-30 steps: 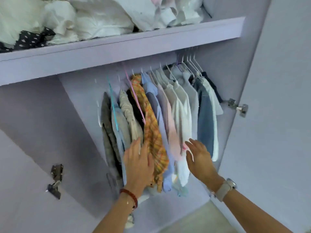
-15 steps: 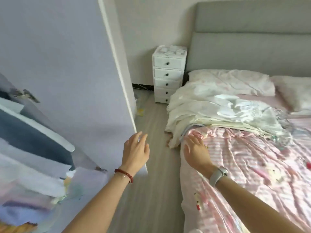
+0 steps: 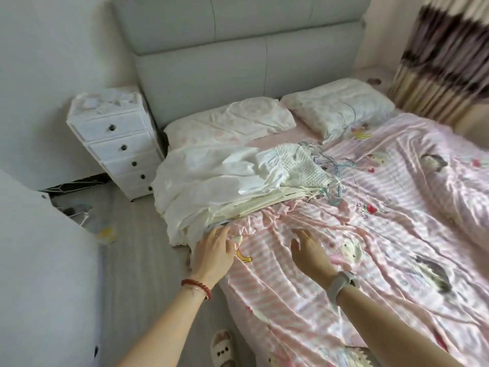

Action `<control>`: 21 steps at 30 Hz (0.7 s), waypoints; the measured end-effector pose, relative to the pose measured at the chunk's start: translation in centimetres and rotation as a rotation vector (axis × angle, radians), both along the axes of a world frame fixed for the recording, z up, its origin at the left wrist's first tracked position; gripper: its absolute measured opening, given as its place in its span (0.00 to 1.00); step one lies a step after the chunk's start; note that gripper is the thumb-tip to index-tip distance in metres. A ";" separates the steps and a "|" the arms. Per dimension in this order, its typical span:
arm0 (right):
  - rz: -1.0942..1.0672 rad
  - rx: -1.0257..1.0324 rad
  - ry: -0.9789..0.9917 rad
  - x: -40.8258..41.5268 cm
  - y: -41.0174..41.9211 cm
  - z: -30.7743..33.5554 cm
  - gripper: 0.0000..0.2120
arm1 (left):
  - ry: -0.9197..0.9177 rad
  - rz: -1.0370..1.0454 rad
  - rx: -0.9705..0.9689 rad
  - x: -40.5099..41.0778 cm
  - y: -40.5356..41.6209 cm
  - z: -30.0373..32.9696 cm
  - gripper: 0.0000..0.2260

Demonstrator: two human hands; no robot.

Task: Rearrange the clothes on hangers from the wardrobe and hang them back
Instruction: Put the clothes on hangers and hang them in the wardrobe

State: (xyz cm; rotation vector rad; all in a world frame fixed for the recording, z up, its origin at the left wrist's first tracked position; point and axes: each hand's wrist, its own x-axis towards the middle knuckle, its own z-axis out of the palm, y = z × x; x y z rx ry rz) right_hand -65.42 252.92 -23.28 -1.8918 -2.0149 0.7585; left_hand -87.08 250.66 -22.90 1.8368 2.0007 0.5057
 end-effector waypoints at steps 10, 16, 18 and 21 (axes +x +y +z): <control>-0.318 -0.134 0.065 2.4 10.4 -2.9 0.18 | 0.035 -0.171 -0.090 0.3 15.3 -2.4 0.18; -0.466 -0.128 0.056 8.0 18.1 -7.9 0.17 | 0.145 -0.236 -0.151 4.2 23.4 -7.5 0.19; -0.511 -0.117 0.064 9.9 21.0 -10.1 0.17 | 0.199 -0.257 -0.162 5.8 26.0 -9.5 0.20; -0.584 -0.111 0.079 12.9 25.2 -13.3 0.15 | 0.240 -0.287 -0.154 7.8 29.8 -12.6 0.22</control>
